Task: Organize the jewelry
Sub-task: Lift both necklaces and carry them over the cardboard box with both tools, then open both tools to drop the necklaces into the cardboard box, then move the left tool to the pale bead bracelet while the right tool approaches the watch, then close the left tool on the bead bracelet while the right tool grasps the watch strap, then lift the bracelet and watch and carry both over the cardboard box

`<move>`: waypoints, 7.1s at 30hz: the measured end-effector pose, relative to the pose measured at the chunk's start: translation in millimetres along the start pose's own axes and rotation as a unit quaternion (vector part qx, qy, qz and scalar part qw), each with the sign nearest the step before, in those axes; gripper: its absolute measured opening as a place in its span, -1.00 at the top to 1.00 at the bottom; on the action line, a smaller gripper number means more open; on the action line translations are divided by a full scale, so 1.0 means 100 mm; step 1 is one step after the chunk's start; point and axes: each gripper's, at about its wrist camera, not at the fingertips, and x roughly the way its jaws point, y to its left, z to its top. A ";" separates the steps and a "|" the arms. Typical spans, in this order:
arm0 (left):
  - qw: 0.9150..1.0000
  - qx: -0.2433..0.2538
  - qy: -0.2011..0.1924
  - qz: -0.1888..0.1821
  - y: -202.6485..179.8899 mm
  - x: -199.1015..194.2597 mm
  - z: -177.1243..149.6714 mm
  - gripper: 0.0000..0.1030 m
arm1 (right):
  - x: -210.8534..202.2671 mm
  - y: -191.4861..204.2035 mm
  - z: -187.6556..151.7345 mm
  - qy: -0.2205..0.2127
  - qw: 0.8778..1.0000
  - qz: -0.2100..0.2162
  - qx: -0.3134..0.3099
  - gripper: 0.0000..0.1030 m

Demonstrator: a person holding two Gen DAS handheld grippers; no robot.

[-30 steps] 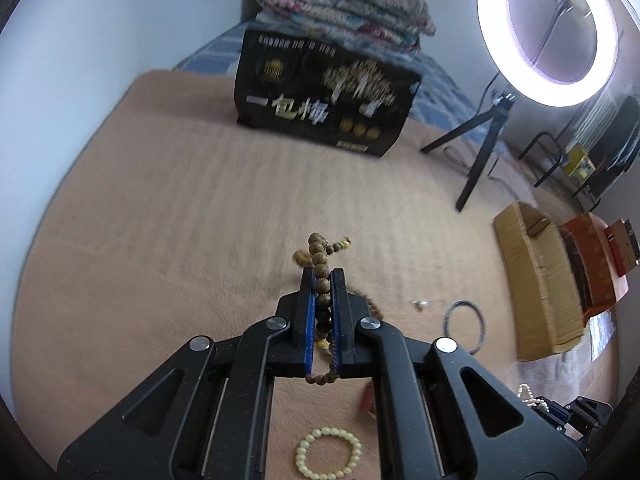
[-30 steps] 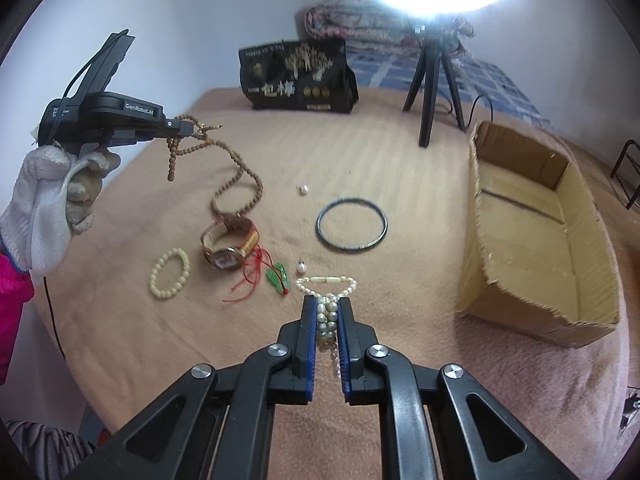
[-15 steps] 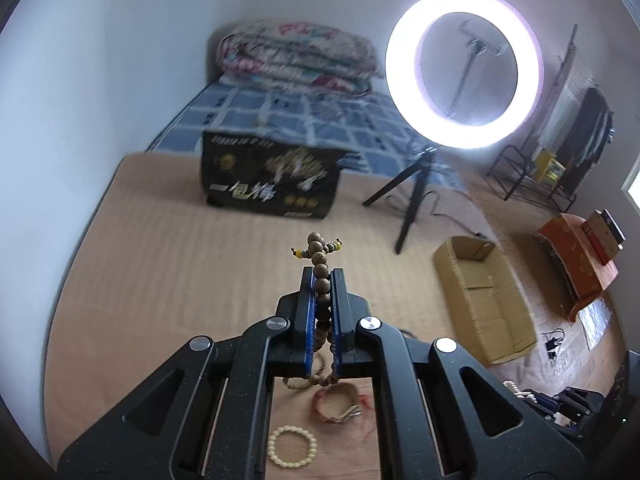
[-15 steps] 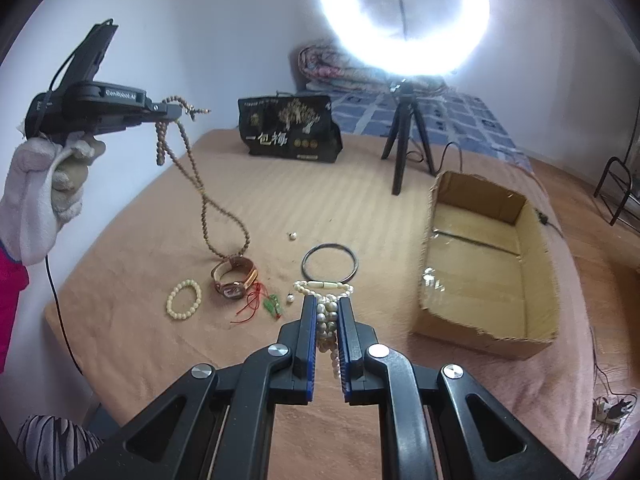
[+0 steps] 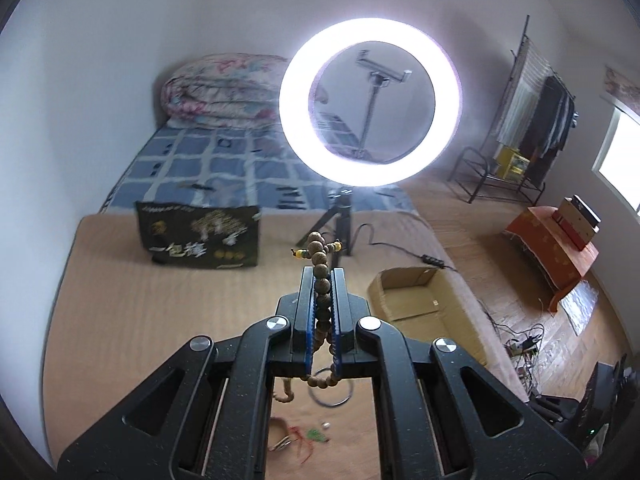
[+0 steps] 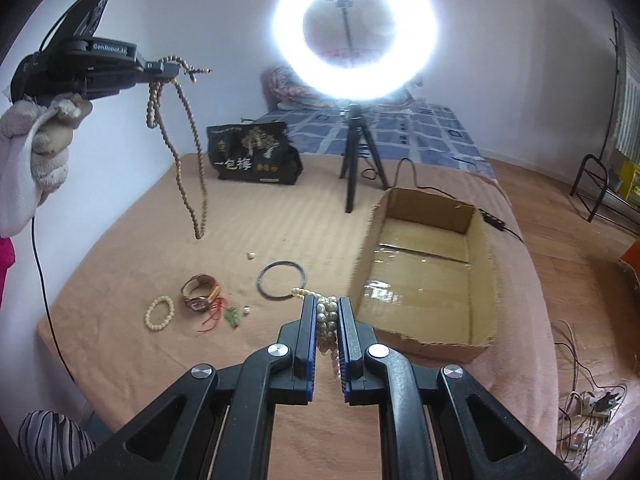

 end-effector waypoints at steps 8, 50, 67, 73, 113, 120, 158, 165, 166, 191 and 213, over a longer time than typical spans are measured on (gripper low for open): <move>0.999 0.018 0.000 -0.036 -0.53 0.30 0.22 0.92 | 0.04 -0.33 0.04 -0.001 1.000 -0.018 0.014 0.86; 0.989 0.074 0.095 -0.083 -1.74 1.54 -0.15 0.25 | 0.77 -1.12 -0.18 0.037 0.996 -0.033 0.074 0.28; 0.991 0.084 0.078 -0.062 -1.49 1.19 -0.24 0.16 | 0.49 -0.98 -0.16 0.021 0.996 -0.051 0.074 -0.12; 0.994 0.083 0.057 -0.041 -1.21 0.87 -0.24 0.16 | 0.30 -0.85 -0.10 0.004 0.996 -0.056 0.067 -0.35; 0.992 0.012 0.102 0.074 1.12 -0.24 -2.20 -0.25 | 0.42 0.48 0.08 0.012 0.999 0.033 -0.030 -0.84; 0.990 0.007 0.125 0.067 1.15 -0.05 -2.47 -0.25 | 0.65 0.73 0.14 0.032 0.997 0.055 -0.051 -0.83; 0.981 0.026 0.166 0.092 1.27 0.77 -2.78 0.45 | 2.27 1.57 0.12 0.182 0.973 0.113 -0.086 0.17; 0.982 0.018 0.160 0.097 1.26 0.79 -2.77 0.77 | 2.39 1.63 0.10 0.190 0.972 0.100 -0.092 0.36; 0.982 0.016 0.159 0.097 1.26 0.78 -2.77 0.79 | 2.39 1.63 0.09 0.189 0.973 0.097 -0.093 0.42; 0.990 -0.010 0.108 0.093 1.17 0.25 -2.61 0.89 | 1.90 1.62 0.17 0.133 0.984 0.098 -0.069 0.84; 0.996 0.028 0.050 0.070 0.67 -0.29 -2.26 0.89 | 0.95 1.14 0.31 0.057 0.995 0.073 -0.047 0.84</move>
